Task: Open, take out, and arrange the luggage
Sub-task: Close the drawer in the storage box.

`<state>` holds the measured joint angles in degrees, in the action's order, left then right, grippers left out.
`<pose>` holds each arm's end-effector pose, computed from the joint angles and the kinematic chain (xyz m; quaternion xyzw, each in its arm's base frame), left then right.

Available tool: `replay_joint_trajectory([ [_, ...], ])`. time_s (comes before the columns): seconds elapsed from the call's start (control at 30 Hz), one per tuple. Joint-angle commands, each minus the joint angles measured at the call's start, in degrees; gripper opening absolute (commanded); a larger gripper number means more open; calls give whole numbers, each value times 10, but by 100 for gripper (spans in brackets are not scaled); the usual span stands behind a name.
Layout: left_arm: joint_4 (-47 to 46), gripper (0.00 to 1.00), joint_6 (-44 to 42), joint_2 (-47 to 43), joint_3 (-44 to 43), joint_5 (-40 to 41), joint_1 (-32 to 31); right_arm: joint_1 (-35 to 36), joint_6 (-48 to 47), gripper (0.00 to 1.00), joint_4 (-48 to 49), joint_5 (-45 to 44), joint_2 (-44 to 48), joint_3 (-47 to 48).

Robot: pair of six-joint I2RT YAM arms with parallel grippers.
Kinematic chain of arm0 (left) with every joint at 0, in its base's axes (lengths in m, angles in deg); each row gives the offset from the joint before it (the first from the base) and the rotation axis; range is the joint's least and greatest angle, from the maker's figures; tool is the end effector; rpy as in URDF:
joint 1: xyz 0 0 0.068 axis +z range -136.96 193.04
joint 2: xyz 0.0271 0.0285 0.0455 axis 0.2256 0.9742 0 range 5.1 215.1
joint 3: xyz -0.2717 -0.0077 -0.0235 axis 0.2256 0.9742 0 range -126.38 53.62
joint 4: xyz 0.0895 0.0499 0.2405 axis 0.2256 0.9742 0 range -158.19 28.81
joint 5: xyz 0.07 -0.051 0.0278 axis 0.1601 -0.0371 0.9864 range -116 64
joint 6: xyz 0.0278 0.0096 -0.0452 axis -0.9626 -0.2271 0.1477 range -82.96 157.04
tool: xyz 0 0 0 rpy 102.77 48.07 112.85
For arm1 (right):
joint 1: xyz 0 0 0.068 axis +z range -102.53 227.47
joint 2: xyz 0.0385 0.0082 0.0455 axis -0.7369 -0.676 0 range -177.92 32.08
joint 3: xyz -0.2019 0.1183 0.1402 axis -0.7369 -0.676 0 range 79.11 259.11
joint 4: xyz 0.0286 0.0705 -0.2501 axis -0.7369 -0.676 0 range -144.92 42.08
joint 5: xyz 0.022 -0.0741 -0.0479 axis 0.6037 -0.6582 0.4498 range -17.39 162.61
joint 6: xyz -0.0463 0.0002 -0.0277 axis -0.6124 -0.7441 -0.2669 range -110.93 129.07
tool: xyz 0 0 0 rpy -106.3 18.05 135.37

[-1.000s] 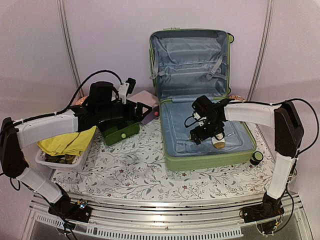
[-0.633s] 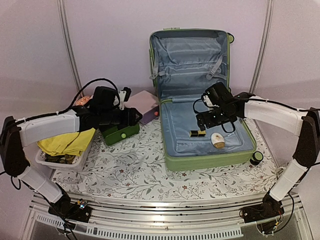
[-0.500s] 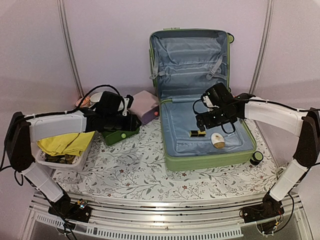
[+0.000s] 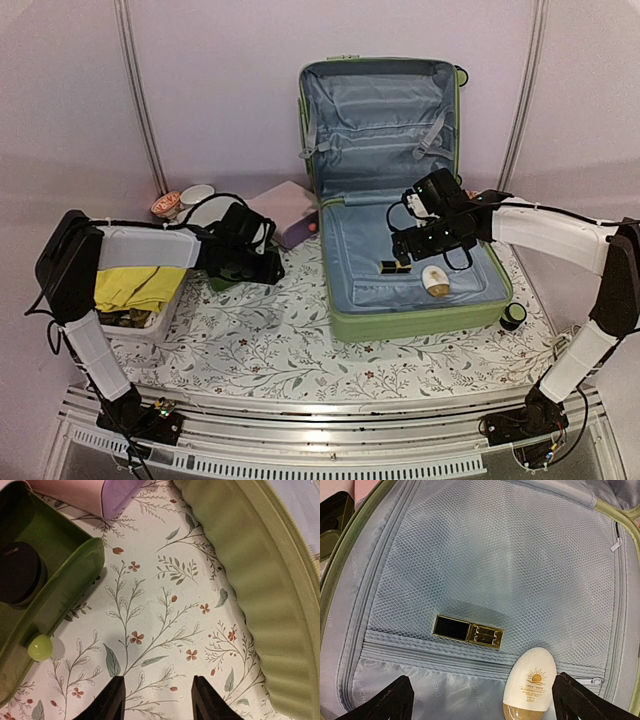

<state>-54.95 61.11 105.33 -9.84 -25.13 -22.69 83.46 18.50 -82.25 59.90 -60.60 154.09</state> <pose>0.3003 -0.2153 0.1907 0.0928 0.9351 -0.1643 0.3000 0.2885 0.1998 0.2741 -0.1808 0.9229 0.0283 0.3387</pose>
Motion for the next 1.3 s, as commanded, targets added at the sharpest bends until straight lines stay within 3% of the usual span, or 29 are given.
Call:
replay_joint_trajectory([
  [0.0, 17, 47, -1, 23, -18, 17, 1, 0, 0, 99, 15, 9, 13, -5],
  [0.07, 21, 38, -1, 34, -23, 27, 2, 1, -1, 99, 15, 9, 12, -3],
  [0.2, 43, 0, -2, 60, -44, 45, 8, 0, -3, 99, 14, 7, 12, -3],
  [0.7, 92, 0, -46, 130, -125, 185, 43, 0, 1, 99, 14, 4, 30, -23],
  [1.27, 87, 0, -115, 219, -250, 231, 140, 0, 0, 99, 8, -4, 40, -27],
])
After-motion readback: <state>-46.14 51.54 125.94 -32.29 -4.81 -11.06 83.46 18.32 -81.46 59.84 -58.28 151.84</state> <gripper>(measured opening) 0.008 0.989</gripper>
